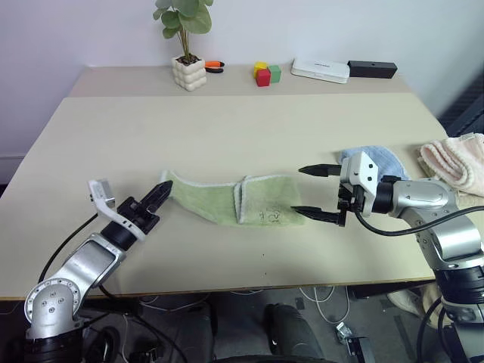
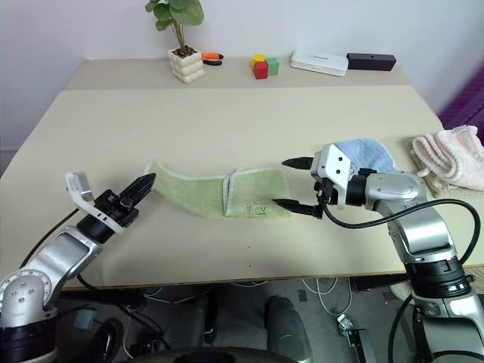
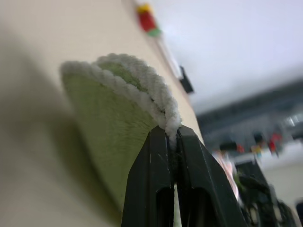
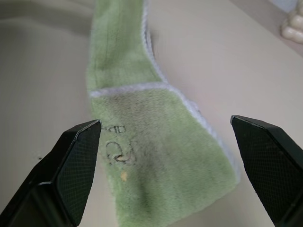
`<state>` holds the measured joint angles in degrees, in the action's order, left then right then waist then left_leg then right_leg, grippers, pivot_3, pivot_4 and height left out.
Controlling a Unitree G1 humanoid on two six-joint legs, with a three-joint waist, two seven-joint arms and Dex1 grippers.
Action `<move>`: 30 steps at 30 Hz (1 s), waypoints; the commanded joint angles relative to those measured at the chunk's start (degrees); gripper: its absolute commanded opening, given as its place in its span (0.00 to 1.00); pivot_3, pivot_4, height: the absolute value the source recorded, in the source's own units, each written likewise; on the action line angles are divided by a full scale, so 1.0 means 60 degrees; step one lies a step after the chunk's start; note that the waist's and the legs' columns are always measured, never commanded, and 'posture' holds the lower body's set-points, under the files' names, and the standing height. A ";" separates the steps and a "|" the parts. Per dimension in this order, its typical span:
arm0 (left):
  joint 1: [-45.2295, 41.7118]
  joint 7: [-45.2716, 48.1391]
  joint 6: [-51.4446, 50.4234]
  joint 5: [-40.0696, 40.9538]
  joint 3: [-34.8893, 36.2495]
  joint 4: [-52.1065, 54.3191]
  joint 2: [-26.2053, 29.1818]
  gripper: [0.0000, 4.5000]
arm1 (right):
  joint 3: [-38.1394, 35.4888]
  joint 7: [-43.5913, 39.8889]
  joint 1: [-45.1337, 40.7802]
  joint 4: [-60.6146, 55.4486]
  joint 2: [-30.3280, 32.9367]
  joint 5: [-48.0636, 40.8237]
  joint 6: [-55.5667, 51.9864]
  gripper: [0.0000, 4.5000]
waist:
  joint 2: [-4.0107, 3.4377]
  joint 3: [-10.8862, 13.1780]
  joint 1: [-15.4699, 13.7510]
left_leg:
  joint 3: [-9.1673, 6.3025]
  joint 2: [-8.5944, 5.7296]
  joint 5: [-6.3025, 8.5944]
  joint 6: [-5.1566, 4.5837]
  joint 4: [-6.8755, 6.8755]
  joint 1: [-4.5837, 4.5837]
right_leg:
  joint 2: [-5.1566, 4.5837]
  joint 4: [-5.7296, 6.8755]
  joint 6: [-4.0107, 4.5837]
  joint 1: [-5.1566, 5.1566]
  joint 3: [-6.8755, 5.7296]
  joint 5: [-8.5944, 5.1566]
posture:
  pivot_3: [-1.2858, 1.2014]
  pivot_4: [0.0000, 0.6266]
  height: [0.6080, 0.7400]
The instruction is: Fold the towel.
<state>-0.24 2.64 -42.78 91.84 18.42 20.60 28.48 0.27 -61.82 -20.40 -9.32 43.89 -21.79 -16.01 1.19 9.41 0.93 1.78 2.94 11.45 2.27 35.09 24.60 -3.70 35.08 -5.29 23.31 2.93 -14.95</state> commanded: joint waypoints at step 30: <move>-0.5865 0.5722 -0.1165 -0.6080 -0.4317 -0.3908 -0.2487 0.00 | -0.2080 0.0068 0.2183 -0.0061 0.1274 0.0210 0.0540 1.00 | 0.0026 0.0015 -0.0088 | -0.0028 -0.0013 -0.0004 -0.0006 0.0031 0.0013 | 0.0022 0.0029 -0.0102 -0.0014 -0.0001 0.0006 | 0.52 0.24 1.00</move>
<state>-34.00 35.29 -51.07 56.92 -6.79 -2.33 14.57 -10.02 -61.29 -7.54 -7.74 50.44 -19.95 -12.87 1.35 9.51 0.40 1.61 2.85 11.43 2.23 35.29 24.69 -3.57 35.25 -5.91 23.22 2.92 -14.92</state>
